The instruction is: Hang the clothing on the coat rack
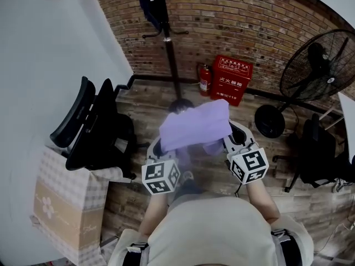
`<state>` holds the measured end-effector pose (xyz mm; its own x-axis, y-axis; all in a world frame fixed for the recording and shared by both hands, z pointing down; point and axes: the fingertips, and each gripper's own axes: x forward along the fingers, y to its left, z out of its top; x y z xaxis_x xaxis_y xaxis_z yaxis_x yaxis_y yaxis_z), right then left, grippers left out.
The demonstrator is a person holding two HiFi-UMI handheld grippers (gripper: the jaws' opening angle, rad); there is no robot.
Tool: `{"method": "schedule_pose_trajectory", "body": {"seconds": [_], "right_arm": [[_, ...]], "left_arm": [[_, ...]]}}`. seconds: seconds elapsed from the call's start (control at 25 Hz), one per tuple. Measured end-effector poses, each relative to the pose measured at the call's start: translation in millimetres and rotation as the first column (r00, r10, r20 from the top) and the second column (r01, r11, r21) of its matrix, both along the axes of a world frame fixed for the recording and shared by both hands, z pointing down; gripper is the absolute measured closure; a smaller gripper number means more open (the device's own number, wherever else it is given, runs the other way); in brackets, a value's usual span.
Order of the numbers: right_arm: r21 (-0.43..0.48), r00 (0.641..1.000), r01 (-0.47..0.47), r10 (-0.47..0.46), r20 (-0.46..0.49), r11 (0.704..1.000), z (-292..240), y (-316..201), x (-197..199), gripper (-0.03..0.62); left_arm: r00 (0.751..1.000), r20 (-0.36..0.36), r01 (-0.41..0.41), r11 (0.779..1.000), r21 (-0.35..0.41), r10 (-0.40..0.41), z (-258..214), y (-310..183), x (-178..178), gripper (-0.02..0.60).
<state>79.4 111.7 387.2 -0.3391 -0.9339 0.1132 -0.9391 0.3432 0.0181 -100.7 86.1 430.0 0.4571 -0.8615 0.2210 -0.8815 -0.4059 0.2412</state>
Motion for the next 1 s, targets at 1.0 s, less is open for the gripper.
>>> {"method": "schedule_pose_trajectory", "body": {"seconds": [1.0], "right_arm": [[0.025,0.996,-0.091,0.091,0.003,0.996,0,-183,-26,0.536]], "left_arm": [[0.996,-0.002,-0.084,0.996,0.022,0.084,-2,-190,-26,0.518]]}}
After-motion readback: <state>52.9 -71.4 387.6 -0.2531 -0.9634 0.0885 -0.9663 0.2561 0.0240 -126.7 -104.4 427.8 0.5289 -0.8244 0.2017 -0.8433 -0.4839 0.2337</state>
